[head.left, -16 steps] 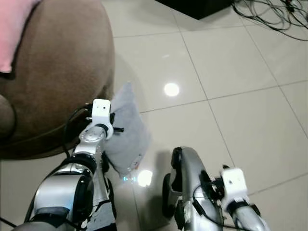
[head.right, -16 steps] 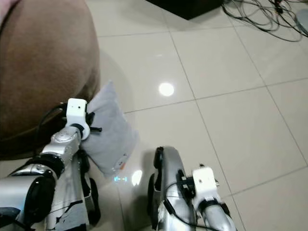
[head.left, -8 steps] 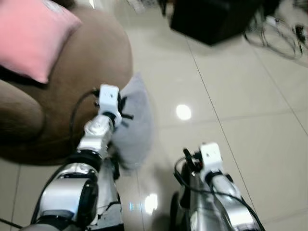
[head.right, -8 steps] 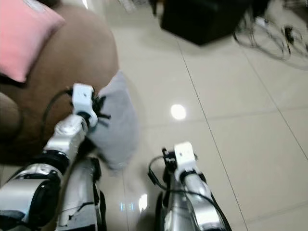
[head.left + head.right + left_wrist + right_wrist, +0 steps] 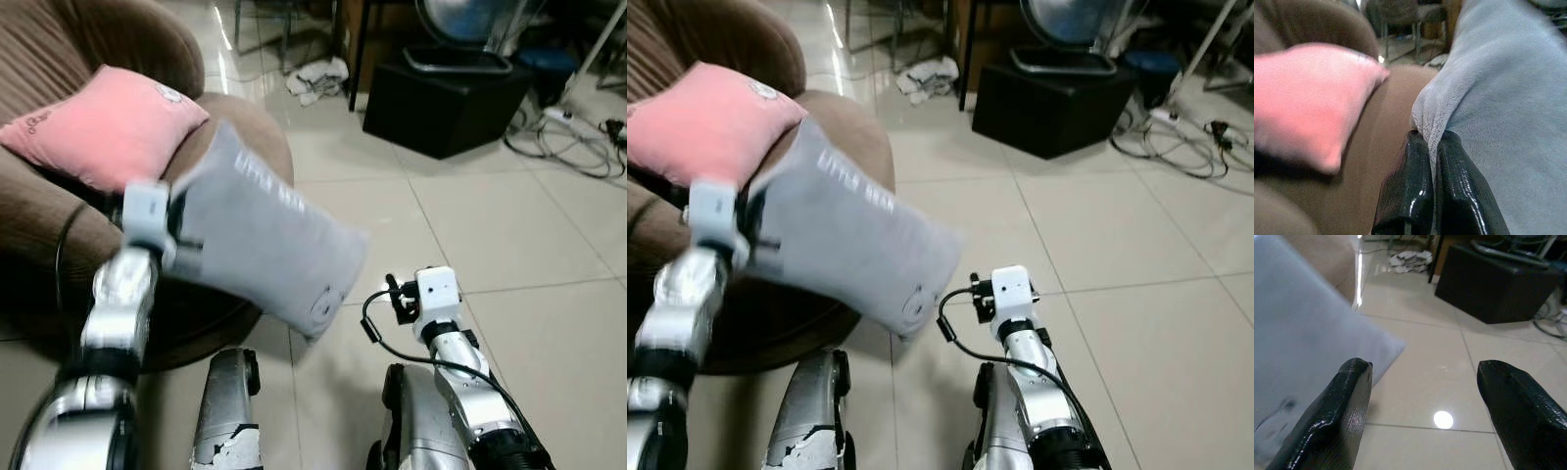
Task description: Move the pillow to the sofa from floor
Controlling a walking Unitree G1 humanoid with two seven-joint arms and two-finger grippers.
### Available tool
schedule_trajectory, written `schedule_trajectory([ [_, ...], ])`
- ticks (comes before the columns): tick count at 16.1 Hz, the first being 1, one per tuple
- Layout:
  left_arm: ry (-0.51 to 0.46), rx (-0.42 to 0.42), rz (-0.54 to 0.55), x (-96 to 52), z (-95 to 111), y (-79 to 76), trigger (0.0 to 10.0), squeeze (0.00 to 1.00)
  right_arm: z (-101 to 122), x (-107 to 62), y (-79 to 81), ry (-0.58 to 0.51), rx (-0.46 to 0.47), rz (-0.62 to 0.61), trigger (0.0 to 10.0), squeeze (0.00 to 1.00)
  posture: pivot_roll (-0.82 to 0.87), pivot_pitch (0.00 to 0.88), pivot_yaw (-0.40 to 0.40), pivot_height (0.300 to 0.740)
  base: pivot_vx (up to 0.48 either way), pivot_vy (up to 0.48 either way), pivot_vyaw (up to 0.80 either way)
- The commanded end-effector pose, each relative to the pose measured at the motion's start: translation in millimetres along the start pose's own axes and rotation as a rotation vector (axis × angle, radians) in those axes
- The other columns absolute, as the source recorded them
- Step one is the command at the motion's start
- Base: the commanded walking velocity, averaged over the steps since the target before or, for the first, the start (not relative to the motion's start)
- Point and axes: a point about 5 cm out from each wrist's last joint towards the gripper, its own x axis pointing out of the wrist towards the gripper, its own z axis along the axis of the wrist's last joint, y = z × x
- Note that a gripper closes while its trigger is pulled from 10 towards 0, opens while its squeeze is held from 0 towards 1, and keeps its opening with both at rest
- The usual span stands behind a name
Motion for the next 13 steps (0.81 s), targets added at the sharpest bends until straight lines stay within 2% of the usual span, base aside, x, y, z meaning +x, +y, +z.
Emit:
schedule_trajectory([
  [1, -0.053, -0.047, 0.049, -1.3, 8.9, 1.4, 0.0, 0.0, 4.0, 1.8, -3.5, -0.013, 0.019, -0.022, 10.0, 0.0, 0.18, 0.0, -0.014, 0.546, 0.0, 0.0, 0.0],
  [2, -0.033, -0.09, 0.043, -12.0, -2.9, -11.0, 0.0, 0.0, 19.5, -1.8, 0.4, -0.136, 0.088, 0.024, 10.0, 0.0, 0.18, 0.0, -0.011, 0.546, 0.0, 0.0, 0.0],
  [3, -0.012, -0.116, -0.001, -18.3, -10.6, -27.2, 0.0, 0.0, 28.1, -1.8, 4.3, -0.174, 0.057, 0.06, 10.0, 0.0, 0.17, 0.0, -0.013, 0.546, 0.0, 0.0, 0.0],
  [4, -0.003, -0.134, -0.02, -20.8, -13.5, -34.8, 0.0, 0.0, 30.8, -1.0, 5.9, -0.177, 0.049, 0.078, 10.0, 0.0, 0.17, 0.0, -0.015, 0.546, 0.0, 0.0, 0.0],
  [5, 0.003, -0.142, -0.063, -24.8, -15.9, -53.1, 0.0, 0.0, 37.4, 1.0, 3.0, -0.198, 0.055, 0.086, 10.0, 0.0, 0.16, 0.0, -0.021, 0.546, 0.0, 0.0, 0.0],
  [6, 0.007, -0.147, -0.088, -26.1, -16.4, -61.5, 0.0, 0.0, 36.4, 1.2, 0.4, -0.188, 0.058, 0.086, 10.0, 0.0, 0.15, 0.0, -0.026, 0.546, 0.0, 0.0, 0.0],
  [8, 0.007, -0.145, -0.1, -26.4, -15.8, -65.8, 0.0, 0.0, 33.5, 0.1, -1.6, -0.171, 0.064, 0.085, 10.0, 0.0, 0.15, 0.0, -0.029, 0.546, 0.0, 0.0, 0.0],
  [9, -0.008, -0.158, -0.098, -24.3, -9.1, -70.0, 0.0, 0.0, 28.5, -4.1, -4.2, -0.153, 0.064, 0.084, 10.0, 0.0, 0.15, 0.0, -0.033, 0.546, 0.0, 0.0, 0.0],
  [13, -0.03, -0.132, -0.12, -26.1, 1.7, -79.5, 0.0, 0.0, 28.7, -9.8, -3.8, -0.172, 0.07, 0.075, 10.0, 0.0, 0.14, 0.0, -0.031, 0.556, 0.0, 0.0, 0.0],
])
